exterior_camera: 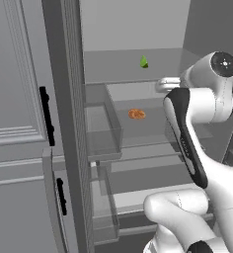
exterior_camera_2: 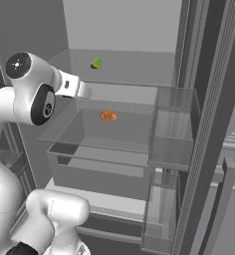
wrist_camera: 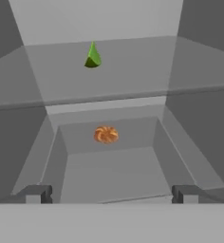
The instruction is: Grab a lemon wedge from the fridge and one ice cube from the ice bowl, and put them in the glass of lemonade.
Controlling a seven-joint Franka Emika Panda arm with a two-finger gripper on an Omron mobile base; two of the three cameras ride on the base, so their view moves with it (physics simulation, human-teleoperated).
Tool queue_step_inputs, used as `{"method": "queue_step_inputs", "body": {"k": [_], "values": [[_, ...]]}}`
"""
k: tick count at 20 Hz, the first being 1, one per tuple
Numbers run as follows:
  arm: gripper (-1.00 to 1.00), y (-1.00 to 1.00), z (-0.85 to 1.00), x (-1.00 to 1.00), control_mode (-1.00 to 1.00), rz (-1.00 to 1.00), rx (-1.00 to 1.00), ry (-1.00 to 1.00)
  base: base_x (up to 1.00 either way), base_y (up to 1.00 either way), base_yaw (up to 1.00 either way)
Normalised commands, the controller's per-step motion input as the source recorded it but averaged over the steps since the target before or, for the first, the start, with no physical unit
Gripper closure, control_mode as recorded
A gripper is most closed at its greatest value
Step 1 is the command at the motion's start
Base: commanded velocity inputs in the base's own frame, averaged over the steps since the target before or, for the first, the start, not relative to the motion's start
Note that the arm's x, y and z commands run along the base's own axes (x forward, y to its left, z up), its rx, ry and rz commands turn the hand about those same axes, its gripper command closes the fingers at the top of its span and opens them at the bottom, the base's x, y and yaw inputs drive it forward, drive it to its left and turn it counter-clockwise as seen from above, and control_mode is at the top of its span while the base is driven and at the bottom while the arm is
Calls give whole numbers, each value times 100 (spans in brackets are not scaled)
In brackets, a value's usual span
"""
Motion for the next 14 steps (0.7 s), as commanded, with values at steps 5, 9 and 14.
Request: {"method": "queue_step_inputs", "body": {"k": [5, 9, 14], "values": [[-100, 7, 45, 13, -100, 2, 0, -1, 0, 0, 0], [-100, 15, 8, 52, -100, 0, -2, 1, 0, 0, 0], [-100, 12, 0, 74, -100, 0, -1, 14, 0, 0, 0]]}}
